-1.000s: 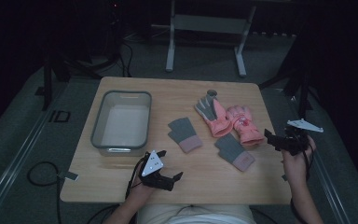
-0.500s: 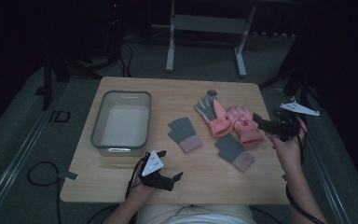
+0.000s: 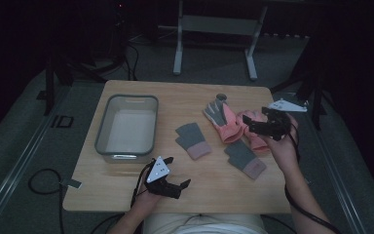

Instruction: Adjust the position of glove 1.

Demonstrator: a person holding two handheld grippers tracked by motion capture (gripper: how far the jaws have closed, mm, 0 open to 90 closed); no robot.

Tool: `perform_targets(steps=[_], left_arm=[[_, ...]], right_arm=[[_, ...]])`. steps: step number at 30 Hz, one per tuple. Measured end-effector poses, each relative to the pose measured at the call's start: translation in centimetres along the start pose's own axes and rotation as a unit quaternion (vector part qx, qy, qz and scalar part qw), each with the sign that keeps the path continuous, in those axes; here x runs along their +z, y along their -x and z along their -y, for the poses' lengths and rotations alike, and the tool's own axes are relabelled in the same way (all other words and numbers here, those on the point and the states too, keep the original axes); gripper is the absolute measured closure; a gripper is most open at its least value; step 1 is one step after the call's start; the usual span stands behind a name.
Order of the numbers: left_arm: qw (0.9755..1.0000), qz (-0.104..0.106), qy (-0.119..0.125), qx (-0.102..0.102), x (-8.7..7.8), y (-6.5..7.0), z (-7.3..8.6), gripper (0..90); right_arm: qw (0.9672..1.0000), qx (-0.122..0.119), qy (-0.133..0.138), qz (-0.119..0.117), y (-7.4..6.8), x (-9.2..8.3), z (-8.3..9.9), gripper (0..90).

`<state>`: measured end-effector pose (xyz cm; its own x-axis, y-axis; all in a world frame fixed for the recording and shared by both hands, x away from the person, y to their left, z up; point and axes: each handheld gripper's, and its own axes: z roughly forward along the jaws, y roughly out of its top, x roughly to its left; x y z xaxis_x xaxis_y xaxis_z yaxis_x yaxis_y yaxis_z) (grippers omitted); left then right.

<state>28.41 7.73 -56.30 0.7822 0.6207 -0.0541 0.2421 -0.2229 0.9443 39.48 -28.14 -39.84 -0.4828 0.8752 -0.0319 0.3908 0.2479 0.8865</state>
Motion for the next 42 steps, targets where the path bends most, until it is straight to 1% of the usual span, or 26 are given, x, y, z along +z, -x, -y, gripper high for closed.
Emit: perform_targets(steps=[2,6,9,12,16,17,21,23,27,30,32,36,39,40,42], left_arm=[[1.0000,-0.001,0.000,0.004,0.0,0.1,0.0,0.0],[0.9999,-0.001,-0.001,0.011,0.1,0.3,0.0,0.0],[0.9999,-0.001,-0.001,0.011,0.1,0.2,0.0,0.0],[0.9999,0.000,-0.001,0.011,0.0,0.2,0.0,0.0],[0.9999,0.001,-0.001,0.010,0.0,0.2,0.0,0.0],[1.0000,0.000,-0.001,0.010,0.0,0.2,0.0,0.0],[1.0000,0.002,-0.002,0.009,0.1,0.2,0.0,0.0],[1.0000,0.001,-0.001,0.009,0.1,0.2,0.0,0.0],[0.9999,0.001,-0.001,0.010,0.1,0.2,0.0,0.0],[1.0000,0.001,-0.001,0.009,0.0,0.2,0.0,0.0],[0.9999,0.001,-0.001,0.010,0.0,0.2,0.0,0.0],[0.9999,0.001,-0.001,0.011,0.0,0.2,0.0,0.0],[0.9999,0.001,-0.001,0.012,0.0,0.2,0.0,0.0],[0.9999,0.001,-0.001,0.012,0.0,0.2,0.0,0.0],[0.9999,0.001,0.000,0.012,0.0,0.2,0.0,0.0]], right_arm=[[0.9999,-0.010,-0.003,-0.009,-0.7,0.6,-0.1,18.7],[0.9990,-0.028,-0.006,-0.035,-2.0,1.9,-0.1,23.1],[0.9975,-0.036,-0.011,-0.060,-2.8,3.1,0.0,27.9],[0.9956,-0.047,-0.022,-0.078,-3.6,4.6,0.3,31.2],[0.9935,-0.055,-0.040,-0.091,-4.7,6.3,0.7,36.0],[0.9926,-0.059,-0.044,-0.097,-5.0,6.8,0.8,38.1],[0.9890,-0.077,-0.058,-0.112,-6.2,8.5,1.3,39.9],[0.9873,-0.081,-0.071,-0.117,-6.7,9.5,1.6,41.5],[0.9849,-0.081,-0.088,-0.125,-7.2,11.1,2.1,51.2],[0.9820,-0.090,-0.100,-0.133,-7.4,12.4,2.5,56.0],[0.9792,-0.100,-0.110,-0.138,-7.7,13.3,2.8,58.0],[0.9752,-0.100,-0.127,-0.152,-8.0,15.0,3.1,62.9],[0.9709,-0.101,-0.137,-0.169,-8.5,16.2,3.4,64.9],[0.9689,-0.106,-0.142,-0.173,-8.7,16.5,3.5,64.9],[0.9663,-0.117,-0.146,-0.177,-9.1,17.2,3.7,65.0]])
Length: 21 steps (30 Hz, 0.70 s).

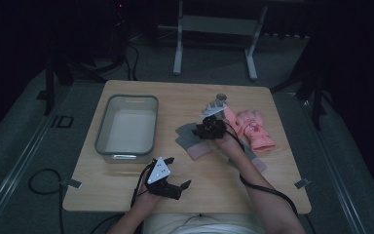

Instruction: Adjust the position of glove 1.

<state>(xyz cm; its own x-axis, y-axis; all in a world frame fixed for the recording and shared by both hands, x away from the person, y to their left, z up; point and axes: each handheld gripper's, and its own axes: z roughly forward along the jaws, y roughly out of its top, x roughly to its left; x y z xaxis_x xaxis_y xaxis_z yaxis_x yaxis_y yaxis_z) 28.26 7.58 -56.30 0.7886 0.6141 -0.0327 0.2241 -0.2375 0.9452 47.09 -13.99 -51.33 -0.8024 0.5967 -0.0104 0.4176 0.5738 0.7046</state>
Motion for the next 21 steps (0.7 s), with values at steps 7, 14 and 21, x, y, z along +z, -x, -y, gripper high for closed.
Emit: perform_targets(steps=[7,14,21], left_arm=[[1.0000,0.001,0.001,0.000,0.0,0.0,0.0,0.0],[1.0000,0.001,0.000,0.000,0.0,0.0,0.0,0.0],[1.0000,-0.001,0.001,-0.001,0.0,0.0,0.0,0.0]], right_arm=[[0.9998,-0.003,-0.021,-0.003,0.2,2.1,-0.1,65.8],[0.9992,-0.006,-0.038,-0.009,0.2,3.6,0.9,67.2],[0.9989,-0.001,-0.046,-0.013,0.3,3.6,0.7,79.3]])
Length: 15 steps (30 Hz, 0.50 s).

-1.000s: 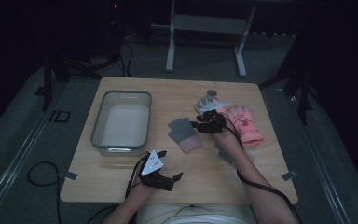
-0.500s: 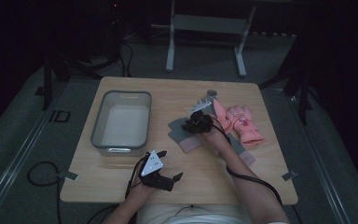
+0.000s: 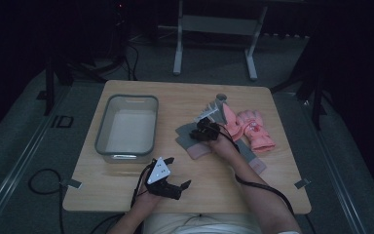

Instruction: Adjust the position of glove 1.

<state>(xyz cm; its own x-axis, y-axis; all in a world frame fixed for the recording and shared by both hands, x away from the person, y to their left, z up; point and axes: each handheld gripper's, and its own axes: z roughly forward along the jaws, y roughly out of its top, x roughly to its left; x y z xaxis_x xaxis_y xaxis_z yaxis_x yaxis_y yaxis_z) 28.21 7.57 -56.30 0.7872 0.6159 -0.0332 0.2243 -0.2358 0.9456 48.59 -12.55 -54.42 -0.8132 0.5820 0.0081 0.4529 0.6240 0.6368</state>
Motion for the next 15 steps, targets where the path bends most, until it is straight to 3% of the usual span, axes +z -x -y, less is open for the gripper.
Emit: perform_targets(steps=[3,7,12,15], left_arm=[[1.0000,0.000,0.000,-0.001,0.0,0.0,0.0,0.0],[1.0000,0.001,0.000,-0.002,0.0,-0.1,0.0,0.0],[1.0000,-0.001,0.002,-0.001,0.0,0.0,0.0,0.0],[1.0000,-0.001,0.001,-0.001,0.0,0.0,0.0,0.0]], right_arm=[[1.0000,0.004,-0.001,0.003,-0.2,0.0,-0.1,84.5],[0.9996,0.027,-0.008,0.005,-0.6,-0.4,-0.4,85.7],[0.9978,0.061,0.025,0.004,-1.4,-2.6,-0.4,86.0],[0.9940,0.095,0.051,0.019,-2.1,-4.8,-0.4,86.3]])
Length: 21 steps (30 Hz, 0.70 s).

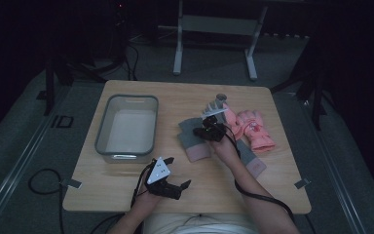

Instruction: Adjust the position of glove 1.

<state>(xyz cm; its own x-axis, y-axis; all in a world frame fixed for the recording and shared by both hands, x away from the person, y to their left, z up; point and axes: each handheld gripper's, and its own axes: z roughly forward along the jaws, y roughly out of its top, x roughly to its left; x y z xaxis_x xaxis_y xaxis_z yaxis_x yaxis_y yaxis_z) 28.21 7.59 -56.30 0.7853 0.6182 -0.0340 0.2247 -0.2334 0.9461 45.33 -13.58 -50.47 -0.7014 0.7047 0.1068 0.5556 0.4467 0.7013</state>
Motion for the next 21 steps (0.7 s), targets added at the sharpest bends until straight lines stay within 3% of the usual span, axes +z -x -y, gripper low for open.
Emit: perform_targets(steps=[5,12,14,18,21], left_arm=[[1.0000,-0.002,0.001,-0.001,0.0,0.1,0.0,0.0],[1.0000,-0.005,0.001,0.001,0.0,0.1,0.0,0.0],[1.0000,-0.005,0.001,0.002,0.0,0.1,0.0,0.0],[1.0000,-0.004,0.001,0.002,0.0,0.1,0.0,0.0],[1.0000,-0.004,0.001,0.004,0.0,0.1,0.0,0.0]], right_arm=[[0.9981,0.024,0.046,0.034,-1.8,-4.2,-0.2,86.5],[0.9891,0.080,0.107,0.063,-3.9,-9.7,1.6,86.6],[0.9849,0.091,0.124,0.079,-4.6,-10.5,2.5,86.8],[0.9839,0.094,0.124,0.087,-5.8,-10.6,4.2,86.8],[0.9814,0.125,0.121,0.080,-5.6,-9.9,5.6,86.7]])
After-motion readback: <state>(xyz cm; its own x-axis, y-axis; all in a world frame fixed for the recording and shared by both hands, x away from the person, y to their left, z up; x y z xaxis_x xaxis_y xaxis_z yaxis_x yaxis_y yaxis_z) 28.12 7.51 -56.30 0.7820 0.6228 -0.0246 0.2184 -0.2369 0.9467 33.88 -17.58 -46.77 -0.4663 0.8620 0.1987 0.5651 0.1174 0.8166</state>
